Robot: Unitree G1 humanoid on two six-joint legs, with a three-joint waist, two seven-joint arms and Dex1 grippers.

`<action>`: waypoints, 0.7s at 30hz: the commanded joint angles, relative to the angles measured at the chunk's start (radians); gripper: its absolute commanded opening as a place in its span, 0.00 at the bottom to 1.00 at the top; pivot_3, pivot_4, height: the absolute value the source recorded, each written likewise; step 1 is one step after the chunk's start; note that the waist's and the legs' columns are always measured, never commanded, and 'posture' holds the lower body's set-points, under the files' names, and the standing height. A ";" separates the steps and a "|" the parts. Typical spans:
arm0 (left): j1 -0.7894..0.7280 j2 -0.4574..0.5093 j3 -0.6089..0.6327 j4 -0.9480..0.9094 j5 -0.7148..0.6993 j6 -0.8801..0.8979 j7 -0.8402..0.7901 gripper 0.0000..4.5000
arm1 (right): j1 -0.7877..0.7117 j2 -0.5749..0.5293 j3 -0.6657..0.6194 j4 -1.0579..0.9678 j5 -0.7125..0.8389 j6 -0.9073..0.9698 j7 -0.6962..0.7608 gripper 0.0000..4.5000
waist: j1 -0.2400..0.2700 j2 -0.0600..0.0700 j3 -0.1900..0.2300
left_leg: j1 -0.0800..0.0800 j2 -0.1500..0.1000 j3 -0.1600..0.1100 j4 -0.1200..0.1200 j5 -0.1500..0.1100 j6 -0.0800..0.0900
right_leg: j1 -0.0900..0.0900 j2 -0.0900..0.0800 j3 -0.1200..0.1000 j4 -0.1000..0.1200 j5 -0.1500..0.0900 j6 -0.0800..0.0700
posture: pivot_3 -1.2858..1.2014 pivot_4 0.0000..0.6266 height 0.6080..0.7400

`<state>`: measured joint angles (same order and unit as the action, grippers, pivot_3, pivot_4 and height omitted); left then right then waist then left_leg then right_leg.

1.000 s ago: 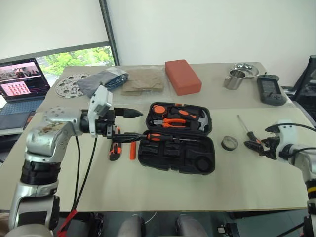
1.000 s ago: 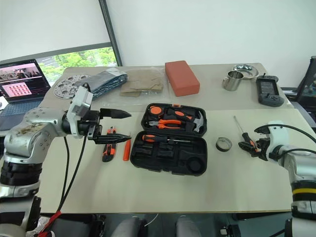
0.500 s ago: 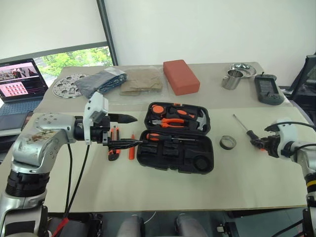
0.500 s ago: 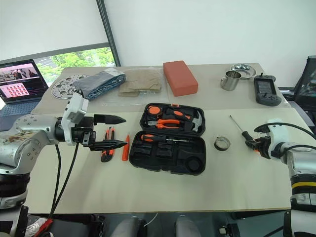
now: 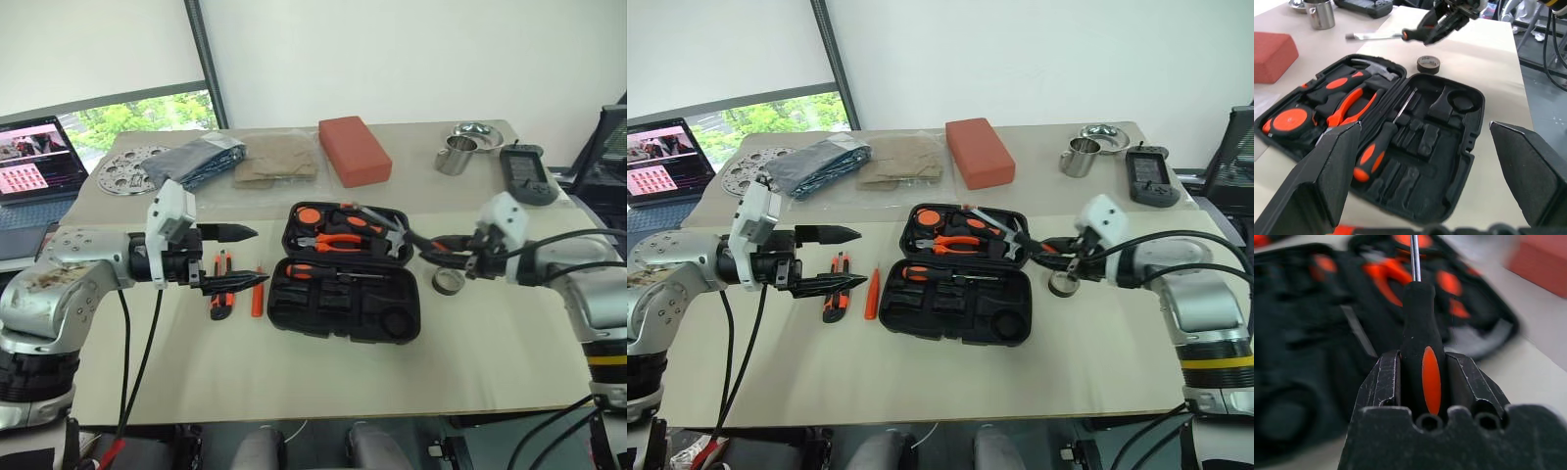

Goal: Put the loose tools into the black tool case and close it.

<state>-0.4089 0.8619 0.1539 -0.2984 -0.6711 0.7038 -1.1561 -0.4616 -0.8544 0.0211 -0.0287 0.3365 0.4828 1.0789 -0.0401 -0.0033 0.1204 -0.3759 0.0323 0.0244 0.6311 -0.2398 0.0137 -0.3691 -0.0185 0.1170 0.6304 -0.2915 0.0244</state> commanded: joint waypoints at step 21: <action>0.152 0.144 0.105 -0.059 -0.060 -0.028 -0.091 1.00 | -0.139 0.105 0.284 0.203 -0.261 -0.301 0.146 0.22 | -0.006 -0.003 0.002 | 0.004 0.000 0.003 -0.003 0.000 0.000 | -0.002 -0.002 0.000 0.001 0.000 -0.001 | 0.52 0.24 1.00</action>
<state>-0.2572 0.9854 0.2373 -0.3435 -0.7098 0.6970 -1.2135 -0.5836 -0.7573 0.2995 0.1577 0.0939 0.2233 1.2114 -0.0460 -0.0063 0.1224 -0.3722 0.0327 0.0277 0.6278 -0.2398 0.0137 -0.3709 -0.0203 0.1164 0.6309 -0.2910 0.0233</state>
